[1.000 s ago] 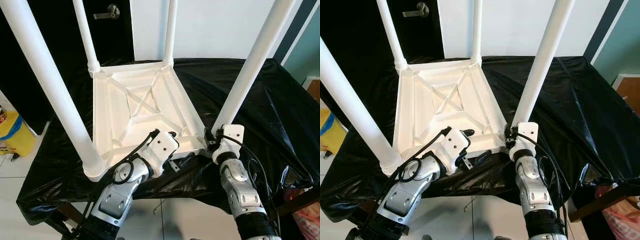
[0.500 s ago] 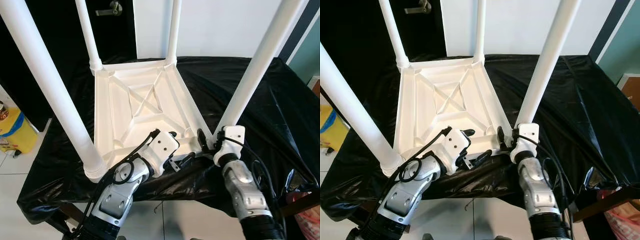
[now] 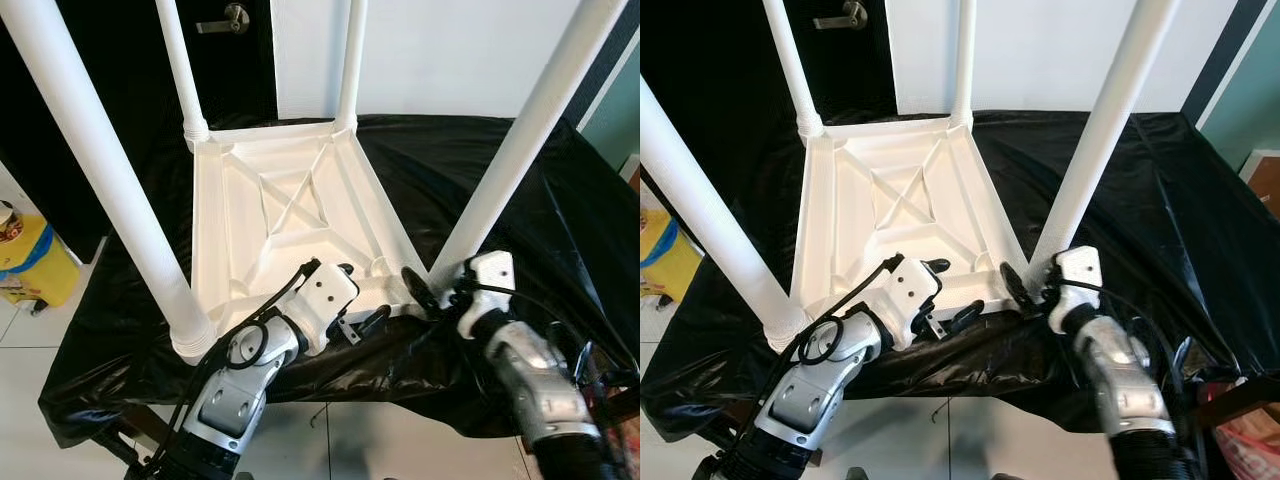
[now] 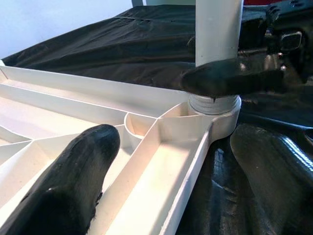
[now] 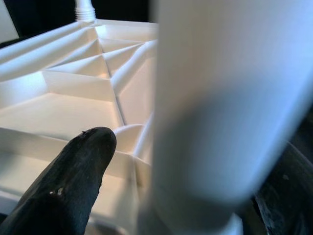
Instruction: Building children table
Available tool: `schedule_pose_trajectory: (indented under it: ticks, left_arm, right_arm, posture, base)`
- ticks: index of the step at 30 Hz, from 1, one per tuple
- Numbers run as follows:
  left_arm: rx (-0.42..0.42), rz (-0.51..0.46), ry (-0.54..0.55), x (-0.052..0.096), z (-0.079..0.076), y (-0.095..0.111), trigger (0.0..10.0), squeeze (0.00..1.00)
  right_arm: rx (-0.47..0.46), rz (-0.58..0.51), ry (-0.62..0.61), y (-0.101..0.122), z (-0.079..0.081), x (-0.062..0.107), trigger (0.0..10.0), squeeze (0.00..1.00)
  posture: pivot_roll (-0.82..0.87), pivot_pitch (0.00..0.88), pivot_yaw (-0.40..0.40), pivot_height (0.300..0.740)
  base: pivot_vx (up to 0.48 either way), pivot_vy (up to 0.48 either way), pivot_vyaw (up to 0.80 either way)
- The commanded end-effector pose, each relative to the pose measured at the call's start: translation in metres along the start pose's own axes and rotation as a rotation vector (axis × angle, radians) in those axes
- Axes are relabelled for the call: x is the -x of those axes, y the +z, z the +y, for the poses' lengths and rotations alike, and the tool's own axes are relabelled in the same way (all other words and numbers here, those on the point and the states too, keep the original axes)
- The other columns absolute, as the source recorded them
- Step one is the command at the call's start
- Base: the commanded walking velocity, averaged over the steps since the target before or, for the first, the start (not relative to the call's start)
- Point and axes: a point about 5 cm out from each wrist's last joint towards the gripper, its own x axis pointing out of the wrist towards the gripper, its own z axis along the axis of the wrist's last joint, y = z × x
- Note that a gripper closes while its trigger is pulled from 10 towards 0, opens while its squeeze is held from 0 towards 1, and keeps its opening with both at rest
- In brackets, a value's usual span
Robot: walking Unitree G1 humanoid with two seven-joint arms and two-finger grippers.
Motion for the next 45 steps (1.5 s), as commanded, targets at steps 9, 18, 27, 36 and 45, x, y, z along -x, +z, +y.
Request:
schedule_pose_trajectory:
  ticks: [9, 18, 27, 36, 45]
  left_arm:
    - [-0.008, 0.003, 0.013, -0.003, 0.003, 0.002, 10.0, 0.00]
    - [-0.002, 0.005, 0.037, -0.001, 0.003, 0.001, 10.0, 0.00]
    - [-0.003, 0.005, 0.039, -0.001, 0.006, 0.002, 10.0, 0.00]
    - [-0.003, 0.005, 0.041, -0.002, 0.005, 0.002, 10.0, 0.00]
    - [0.000, 0.008, 0.049, 0.001, 0.003, 0.001, 10.0, 0.00]
  right_arm:
    - [0.065, 0.083, 0.199, -0.003, -0.010, -0.012, 9.8, 0.00]
    - [0.109, 0.122, 0.248, -0.008, -0.016, -0.013, 0.0, 0.00]
    - [0.084, 0.130, 0.187, -0.015, -0.017, -0.010, 10.0, 0.00]
    - [0.053, 0.118, 0.069, -0.019, -0.011, -0.010, 10.0, 0.00]
    - [-0.019, 0.105, -0.208, -0.023, -0.001, -0.010, 10.0, 0.00]
  posture:
    - [-0.02, 0.000, -0.032, 0.740]
    - [0.00, 0.000, -0.052, 0.740]
    - [0.00, 0.003, -0.052, 0.740]
    - [0.01, 0.007, -0.065, 0.740]
    - [0.02, 0.005, -0.080, 0.740]
  base:
    - [0.000, 0.000, 0.00]
    - [0.000, 0.000, 0.00]
    - [0.000, 0.000, 0.00]
    - [0.000, 0.000, 0.00]
    - [0.000, 0.000, 0.00]
